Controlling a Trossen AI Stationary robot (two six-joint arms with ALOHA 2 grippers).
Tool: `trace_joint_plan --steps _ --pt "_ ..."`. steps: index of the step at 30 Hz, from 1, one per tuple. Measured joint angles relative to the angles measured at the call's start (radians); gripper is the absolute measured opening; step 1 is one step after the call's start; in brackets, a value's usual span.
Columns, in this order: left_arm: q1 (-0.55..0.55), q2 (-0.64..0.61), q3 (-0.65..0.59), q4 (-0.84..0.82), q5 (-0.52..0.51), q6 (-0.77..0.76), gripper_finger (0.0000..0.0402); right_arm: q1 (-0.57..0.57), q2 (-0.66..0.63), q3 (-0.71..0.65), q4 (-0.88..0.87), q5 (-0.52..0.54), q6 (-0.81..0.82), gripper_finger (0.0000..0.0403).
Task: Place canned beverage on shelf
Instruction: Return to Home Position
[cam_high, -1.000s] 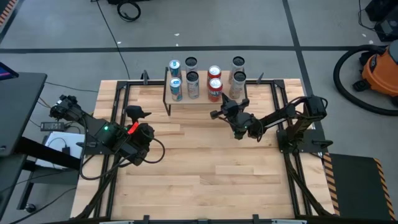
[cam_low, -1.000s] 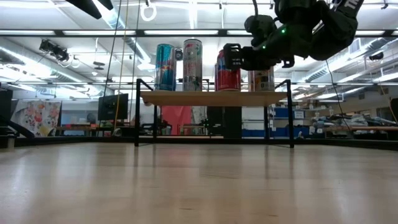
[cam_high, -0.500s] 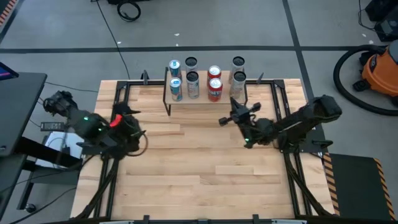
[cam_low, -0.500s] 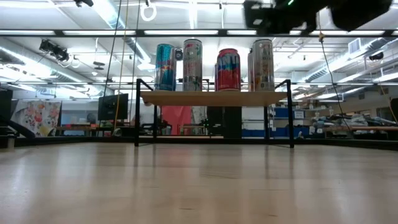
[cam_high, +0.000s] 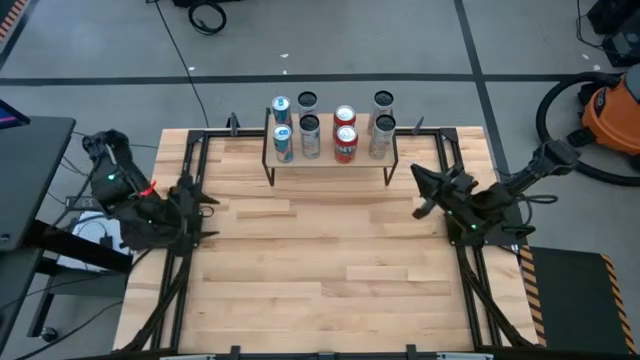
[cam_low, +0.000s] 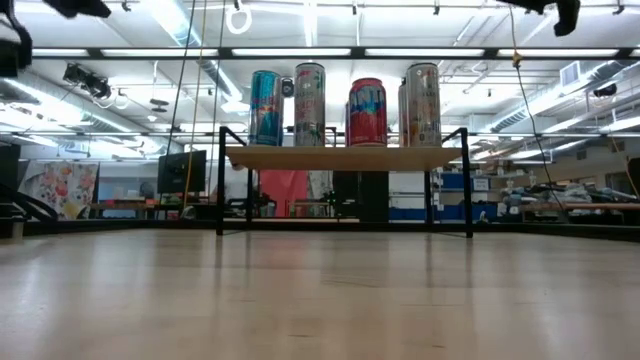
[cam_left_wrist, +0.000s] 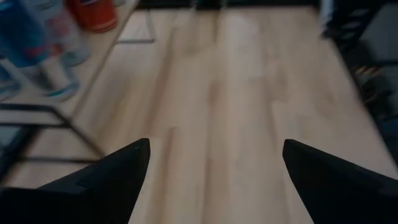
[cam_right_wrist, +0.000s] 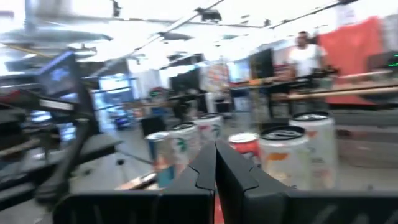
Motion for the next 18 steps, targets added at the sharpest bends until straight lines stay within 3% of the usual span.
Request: trace_joint_plan --steps 6,11,18 --pt "-0.063 -0.176 -0.272 0.325 0.005 0.140 0.0378 0.126 -0.079 -0.049 -0.115 -0.069 0.020 0.0010" --pt "-0.100 -0.269 -0.469 0.611 0.044 0.278 0.0378 0.209 -0.118 -0.136 -0.147 -0.307 0.026 0.0010" --pt "-0.126 -0.315 -0.650 1.036 0.275 0.581 0.0378 0.236 -0.141 -0.282 -0.151 -0.575 0.186 0.0010"
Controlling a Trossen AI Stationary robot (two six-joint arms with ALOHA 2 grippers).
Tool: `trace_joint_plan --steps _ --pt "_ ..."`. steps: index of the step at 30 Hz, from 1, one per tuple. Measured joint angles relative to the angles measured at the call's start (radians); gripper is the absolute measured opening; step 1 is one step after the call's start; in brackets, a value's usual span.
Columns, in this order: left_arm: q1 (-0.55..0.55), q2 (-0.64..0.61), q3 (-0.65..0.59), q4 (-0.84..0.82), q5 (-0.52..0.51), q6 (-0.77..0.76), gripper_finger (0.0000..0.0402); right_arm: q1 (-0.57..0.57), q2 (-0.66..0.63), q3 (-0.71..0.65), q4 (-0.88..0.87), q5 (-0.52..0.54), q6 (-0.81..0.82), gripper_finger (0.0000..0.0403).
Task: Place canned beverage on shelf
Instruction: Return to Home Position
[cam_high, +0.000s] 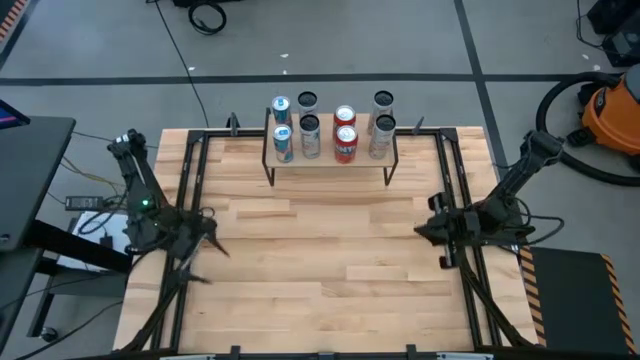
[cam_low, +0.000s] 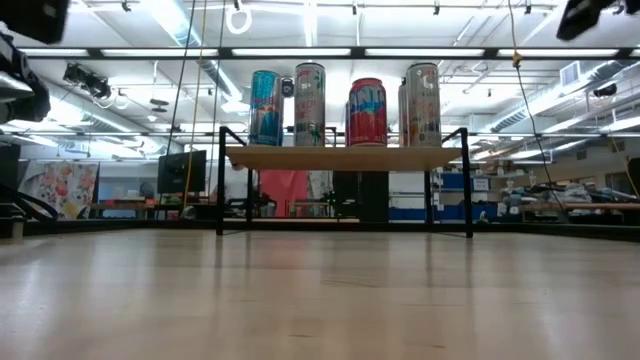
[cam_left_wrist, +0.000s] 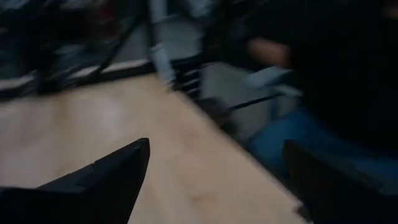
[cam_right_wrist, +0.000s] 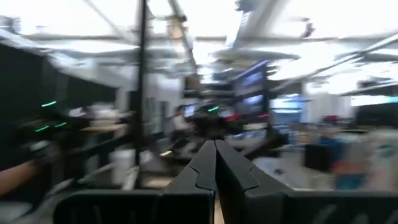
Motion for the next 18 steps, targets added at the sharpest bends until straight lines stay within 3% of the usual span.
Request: trace_joint_plan --steps 3,6,11,13,18 --pt "0.000 0.001 -0.076 0.147 0.165 0.094 0.0378 0.002 0.000 -0.054 -0.031 -0.032 0.088 0.0010" --pt "0.000 0.001 -0.145 0.240 0.303 0.147 0.0378 0.013 0.004 -0.050 -0.107 0.050 0.216 0.0014" --pt "0.000 0.002 -0.184 0.208 0.315 0.105 0.0378 0.033 0.012 -0.050 -0.110 0.103 0.431 0.0019" --pt "0.000 0.001 -0.184 0.200 0.310 0.037 0.0378 0.049 0.012 -0.050 -0.111 0.067 0.515 0.0019" --pt "-0.002 0.001 -0.184 0.180 0.318 -0.014 0.0378 0.094 0.012 -0.050 -0.135 -0.012 0.546 0.0019"
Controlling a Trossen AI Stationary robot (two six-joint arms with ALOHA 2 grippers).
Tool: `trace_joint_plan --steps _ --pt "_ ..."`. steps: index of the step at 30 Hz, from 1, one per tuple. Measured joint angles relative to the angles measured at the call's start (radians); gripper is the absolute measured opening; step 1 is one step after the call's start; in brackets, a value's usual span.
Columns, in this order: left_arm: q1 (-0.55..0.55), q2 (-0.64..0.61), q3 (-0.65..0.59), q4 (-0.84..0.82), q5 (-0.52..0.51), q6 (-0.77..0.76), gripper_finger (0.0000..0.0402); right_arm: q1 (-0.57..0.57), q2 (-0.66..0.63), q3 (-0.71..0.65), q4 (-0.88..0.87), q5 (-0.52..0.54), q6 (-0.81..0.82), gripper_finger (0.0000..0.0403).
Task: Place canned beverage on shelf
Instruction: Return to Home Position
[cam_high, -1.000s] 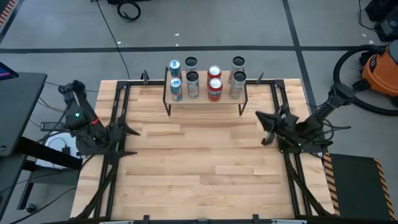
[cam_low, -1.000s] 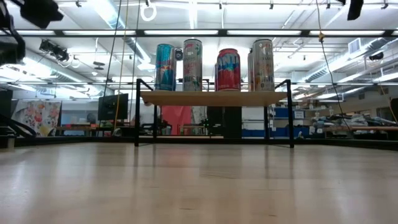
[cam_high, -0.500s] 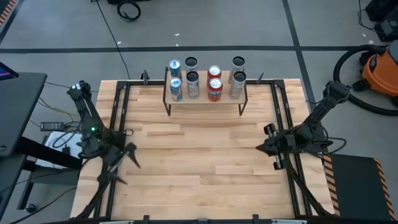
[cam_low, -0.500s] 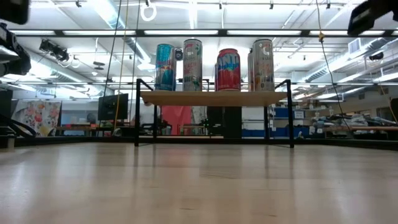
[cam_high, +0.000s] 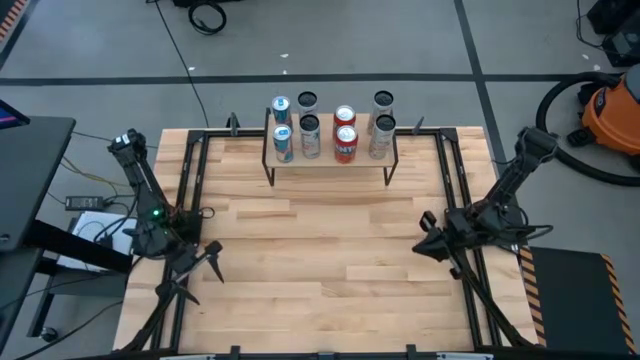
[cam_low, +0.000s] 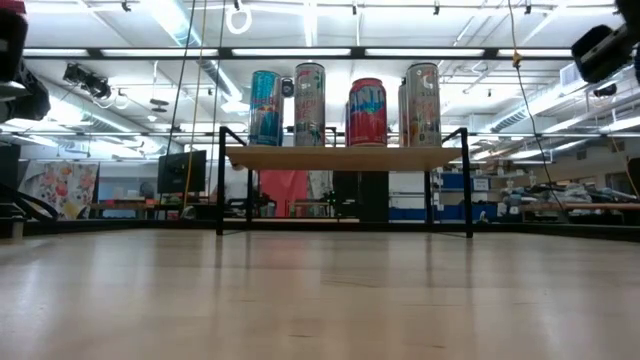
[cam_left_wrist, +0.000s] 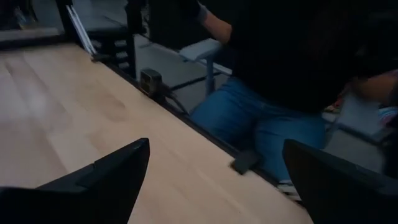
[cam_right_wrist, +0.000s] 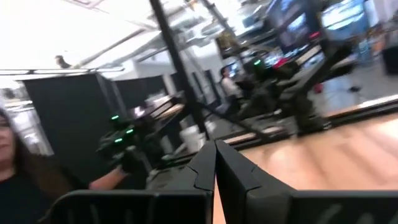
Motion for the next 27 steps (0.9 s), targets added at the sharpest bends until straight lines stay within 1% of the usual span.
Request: trace_joint_plan --steps 2,3,5,6,8,9,10,11,13,17,21,23,24,27 --pt "-0.008 0.001 0.000 -0.005 0.012 -0.056 0.0378 0.018 0.000 0.000 -0.025 -0.003 0.063 0.0019" --pt "-0.010 0.000 0.000 -0.003 0.012 -0.059 0.0378 0.025 0.000 0.000 -0.043 -0.003 0.069 0.0019" --pt "-0.013 -0.004 0.000 0.008 0.009 0.009 0.0378 0.038 0.000 -0.004 -0.098 0.016 0.018 0.0018" --pt "-0.013 -0.011 0.000 0.023 0.006 0.063 0.0378 0.045 0.001 -0.004 -0.124 0.050 -0.008 0.0018" --pt "-0.013 -0.045 0.000 0.064 0.004 0.145 0.0378 0.057 -0.006 -0.004 -0.131 0.164 -0.025 0.0018" --pt "-0.013 -0.067 0.001 0.073 0.003 0.147 0.0378 0.062 -0.012 -0.004 -0.120 0.215 -0.026 0.0019" --pt "-0.014 -0.093 0.001 0.069 0.003 0.136 0.0378 0.068 -0.020 -0.004 -0.119 0.245 -0.033 0.0019" --pt "-0.014 -0.120 0.001 0.058 0.003 0.115 0.0378 0.075 -0.030 -0.004 -0.120 0.248 -0.048 0.0020" --pt "-0.014 -0.175 0.001 0.044 0.003 0.106 0.0378 0.091 -0.056 -0.004 -0.119 0.204 -0.092 0.0020" --pt "-0.014 -0.285 0.001 -0.003 0.002 0.137 0.0378 0.123 -0.119 -0.004 -0.108 0.085 -0.202 0.0020" --pt "-0.014 -0.348 0.001 -0.060 0.002 0.139 0.0378 0.150 -0.182 -0.004 -0.127 0.025 -0.251 0.0020" --pt "-0.014 -0.361 0.001 -0.070 0.002 0.140 0.0378 0.163 -0.211 -0.004 -0.164 -0.031 -0.258 0.0020" --pt "-0.014 -0.362 0.001 -0.072 0.002 0.141 0.0378 0.170 -0.226 -0.004 -0.188 -0.083 -0.262 0.0020" --pt "-0.014 -0.362 0.001 -0.080 0.002 0.157 0.0378 0.186 -0.271 -0.004 -0.243 -0.290 -0.297 0.0021"
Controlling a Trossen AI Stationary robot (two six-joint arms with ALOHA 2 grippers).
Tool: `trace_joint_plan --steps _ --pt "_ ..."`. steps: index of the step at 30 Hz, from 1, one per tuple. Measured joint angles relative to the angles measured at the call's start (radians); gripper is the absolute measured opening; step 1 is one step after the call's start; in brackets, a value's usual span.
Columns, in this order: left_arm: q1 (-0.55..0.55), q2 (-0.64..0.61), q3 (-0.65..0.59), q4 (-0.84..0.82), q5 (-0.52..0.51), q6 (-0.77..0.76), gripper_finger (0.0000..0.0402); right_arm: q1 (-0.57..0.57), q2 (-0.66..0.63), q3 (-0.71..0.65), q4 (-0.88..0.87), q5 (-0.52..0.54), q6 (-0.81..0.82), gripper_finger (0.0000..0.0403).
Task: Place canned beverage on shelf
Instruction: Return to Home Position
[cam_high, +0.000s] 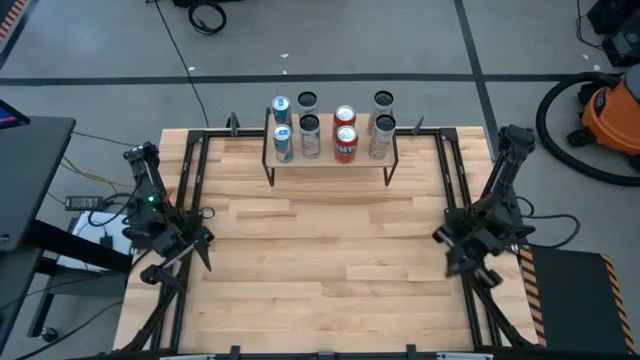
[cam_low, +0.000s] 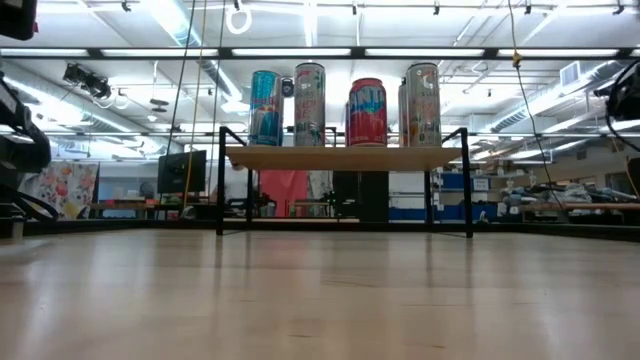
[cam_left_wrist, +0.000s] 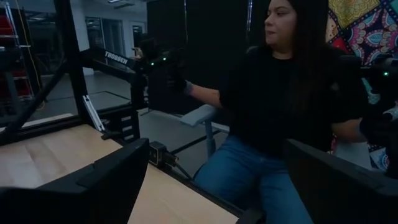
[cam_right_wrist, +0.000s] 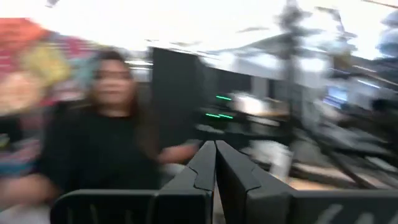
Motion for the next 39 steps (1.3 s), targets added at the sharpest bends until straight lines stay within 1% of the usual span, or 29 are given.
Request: trace_joint_plan --steps 2,3,5,8,10,12,14,16,22,27,30,34,39 --pt "0.000 0.000 0.000 -0.001 0.000 0.005 0.0378 0.008 -0.031 0.000 -0.027 -0.108 -0.027 0.0020" --pt "0.000 0.000 0.000 -0.001 0.000 0.005 0.0378 0.011 -0.047 0.000 -0.039 -0.127 -0.030 0.0020" --pt "0.000 0.000 0.000 -0.002 0.000 0.005 0.0378 0.012 -0.080 0.000 -0.080 -0.116 -0.020 0.0020" --pt "0.000 0.000 0.000 -0.001 0.000 0.005 0.0378 0.012 -0.153 0.000 -0.180 -0.034 0.035 0.0021" --pt "0.000 0.000 0.000 0.001 0.000 0.005 0.0378 0.012 -0.220 0.000 -0.270 -0.021 0.068 0.0020" --pt "0.000 0.000 0.000 0.001 0.000 0.004 0.0378 0.012 -0.292 0.000 -0.349 -0.057 0.070 0.0020" --pt "0.000 0.000 0.000 0.001 0.000 0.004 0.0378 0.012 -0.363 0.000 -0.401 -0.118 0.042 0.0021" --pt "0.000 0.000 0.000 -0.003 0.000 0.004 0.0378 0.012 -0.424 0.000 -0.467 -0.147 0.036 0.0021" --pt "0.001 0.000 0.001 -0.073 -0.014 -0.005 0.0378 0.012 -0.425 0.000 -0.592 -0.145 0.088 0.0019" --pt "0.002 0.000 0.001 -0.154 -0.096 -0.071 0.0378 0.012 -0.432 0.000 -0.666 -0.158 0.131 0.0019" --pt "0.001 0.000 0.001 -0.216 -0.097 -0.090 0.0378 0.011 -0.431 0.000 -0.709 -0.161 0.165 0.0019" --pt "0.001 0.000 0.001 -0.281 -0.098 -0.093 0.0378 0.012 -0.430 0.000 -0.712 -0.189 0.153 0.0019" --pt "0.001 0.000 0.001 -0.318 -0.083 -0.040 0.0378 0.012 -0.430 0.000 -0.713 -0.193 0.166 0.0019"
